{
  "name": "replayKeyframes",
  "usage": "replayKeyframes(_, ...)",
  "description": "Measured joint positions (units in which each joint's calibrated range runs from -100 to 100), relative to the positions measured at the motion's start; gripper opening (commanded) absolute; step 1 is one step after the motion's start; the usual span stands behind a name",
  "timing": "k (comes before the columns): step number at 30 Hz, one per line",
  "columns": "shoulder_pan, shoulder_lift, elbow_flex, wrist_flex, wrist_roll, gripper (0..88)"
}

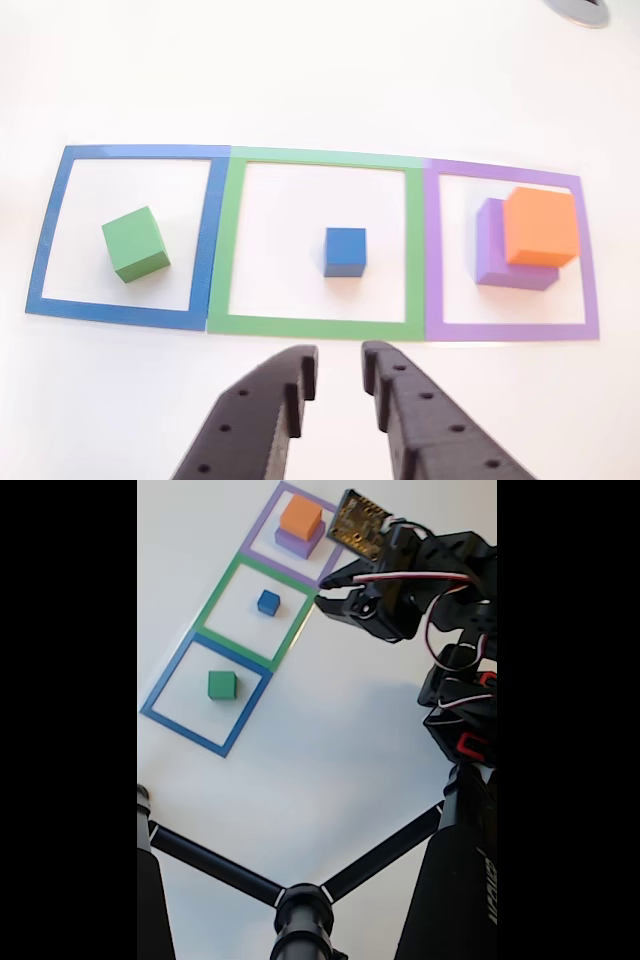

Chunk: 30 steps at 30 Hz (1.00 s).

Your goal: Tower of hanoi

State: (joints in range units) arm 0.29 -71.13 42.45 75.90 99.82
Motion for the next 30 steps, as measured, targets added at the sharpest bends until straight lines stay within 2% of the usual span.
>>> replayKeyframes(6,11.94,-1.94,-14.61,12.33,-0.18,0.7)
replayKeyframes(14,22.59,-2.20,-21.25,17.01,0.00,1.8)
replayKeyframes(18,24.22,-2.20,-21.07,17.17,0.18,5.9)
replayKeyframes(20,23.76,-2.20,-19.21,17.01,0.18,13.4)
replayKeyframes(21,23.41,-2.20,-17.53,16.53,0.18,18.9)
replayKeyframes(22,23.05,-2.20,-15.49,15.40,0.18,20.7)
replayKeyframes(26,22.00,-2.11,-4.96,6.85,0.18,20.9)
replayKeyframes(30,19.54,-1.69,9.38,-8.87,0.00,26.1)
